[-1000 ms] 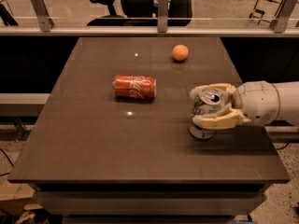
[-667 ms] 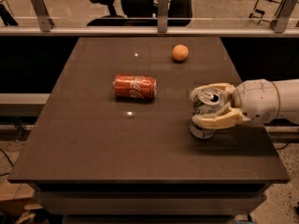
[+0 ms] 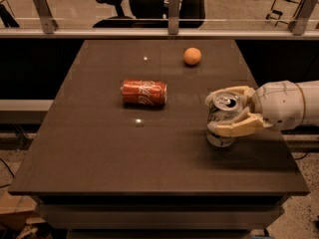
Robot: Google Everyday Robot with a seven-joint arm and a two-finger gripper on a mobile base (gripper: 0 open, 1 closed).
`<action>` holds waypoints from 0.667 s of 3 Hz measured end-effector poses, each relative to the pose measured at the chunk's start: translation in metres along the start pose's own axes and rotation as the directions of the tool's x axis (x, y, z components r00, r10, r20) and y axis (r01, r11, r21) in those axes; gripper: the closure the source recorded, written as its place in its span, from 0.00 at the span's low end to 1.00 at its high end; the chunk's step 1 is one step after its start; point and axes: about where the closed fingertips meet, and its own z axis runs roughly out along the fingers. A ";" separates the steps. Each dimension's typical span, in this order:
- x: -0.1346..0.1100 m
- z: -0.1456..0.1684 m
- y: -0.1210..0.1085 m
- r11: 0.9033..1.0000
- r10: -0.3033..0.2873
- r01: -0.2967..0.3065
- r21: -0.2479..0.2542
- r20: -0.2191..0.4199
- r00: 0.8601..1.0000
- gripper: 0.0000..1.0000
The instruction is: Pick 7up can
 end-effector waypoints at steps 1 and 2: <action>-0.007 -0.005 0.002 1.000 -0.008 0.008 0.010 -0.029 1.000 1.00; -0.022 -0.012 0.000 0.999 -0.030 0.031 0.014 -0.059 0.998 1.00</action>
Offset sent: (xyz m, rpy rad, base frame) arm -0.0011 -0.0147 0.0440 -0.1006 -0.0519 -0.0242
